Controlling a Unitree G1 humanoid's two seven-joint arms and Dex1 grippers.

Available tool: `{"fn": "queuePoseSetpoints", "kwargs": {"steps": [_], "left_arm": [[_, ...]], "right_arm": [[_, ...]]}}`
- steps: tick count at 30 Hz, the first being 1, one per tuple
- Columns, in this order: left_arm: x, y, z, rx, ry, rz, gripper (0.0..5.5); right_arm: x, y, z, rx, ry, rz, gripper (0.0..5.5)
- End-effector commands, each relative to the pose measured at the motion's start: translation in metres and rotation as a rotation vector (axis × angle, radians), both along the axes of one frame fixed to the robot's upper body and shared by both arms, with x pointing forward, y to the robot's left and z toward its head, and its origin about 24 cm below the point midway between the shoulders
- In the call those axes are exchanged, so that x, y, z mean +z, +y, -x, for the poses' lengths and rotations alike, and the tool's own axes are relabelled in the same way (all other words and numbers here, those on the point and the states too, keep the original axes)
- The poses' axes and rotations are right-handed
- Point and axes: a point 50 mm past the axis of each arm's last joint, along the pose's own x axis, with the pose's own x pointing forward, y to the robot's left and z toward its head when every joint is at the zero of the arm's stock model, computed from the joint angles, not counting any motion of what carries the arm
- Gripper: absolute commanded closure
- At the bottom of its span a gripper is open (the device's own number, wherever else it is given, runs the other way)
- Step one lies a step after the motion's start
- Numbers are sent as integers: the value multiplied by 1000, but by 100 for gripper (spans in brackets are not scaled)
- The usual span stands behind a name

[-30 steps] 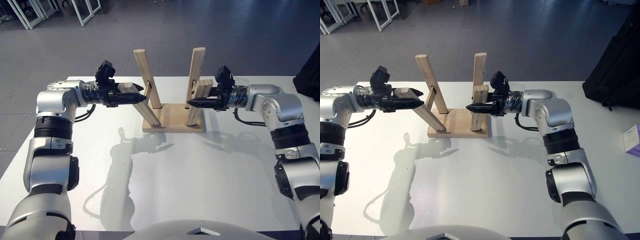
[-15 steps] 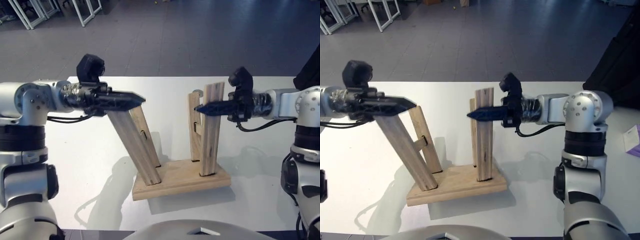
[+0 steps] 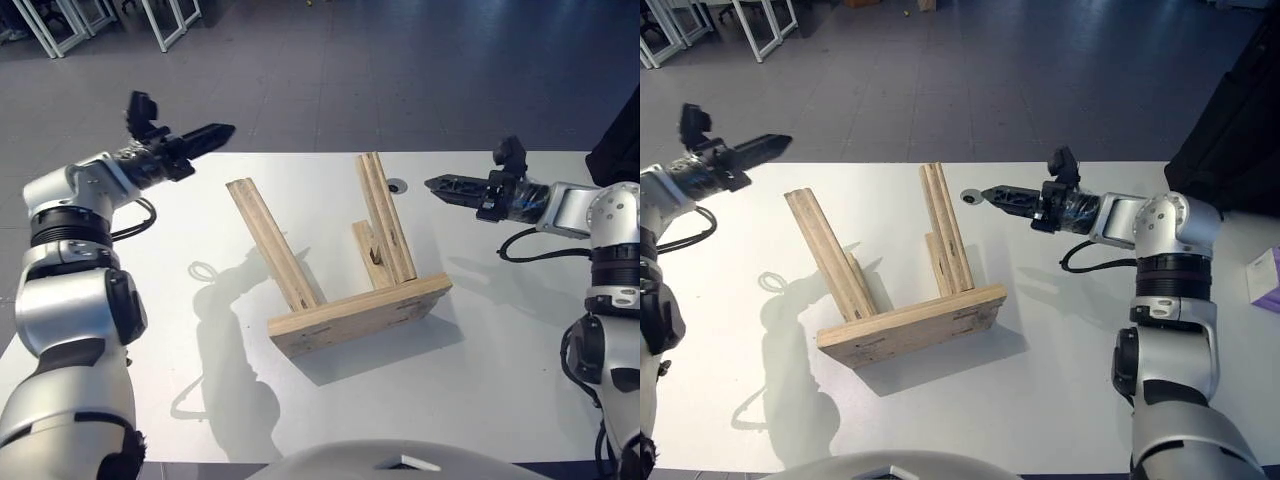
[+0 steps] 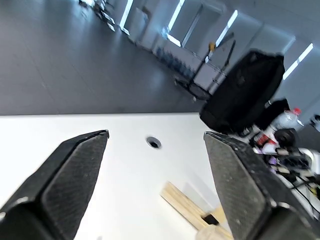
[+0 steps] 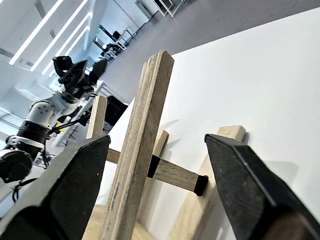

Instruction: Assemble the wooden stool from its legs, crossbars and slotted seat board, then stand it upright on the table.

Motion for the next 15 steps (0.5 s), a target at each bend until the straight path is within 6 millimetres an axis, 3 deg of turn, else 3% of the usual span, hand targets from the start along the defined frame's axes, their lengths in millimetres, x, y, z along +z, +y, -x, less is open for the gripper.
{"fn": "queuePoseSetpoints", "kwargs": {"steps": [1,2,5,8,11,15], "left_arm": [[13,29,30,-63,-45,-122,198],[7,29,50,-165,-25,-174,178],[-23,0,115,-402,81,-414,132],[-53,-19,157,-594,194,-617,128],[-66,-34,178,-700,239,-685,128],[-70,-62,188,-744,167,-719,128]], "right_arm": [[-12,-10,16,42,-143,247,202],[-15,-19,27,68,-199,318,198],[-23,-44,65,213,-172,444,165],[-37,-57,84,318,-174,616,120],[-46,-61,91,429,-183,711,120],[-51,-38,90,542,-248,690,120]]}}
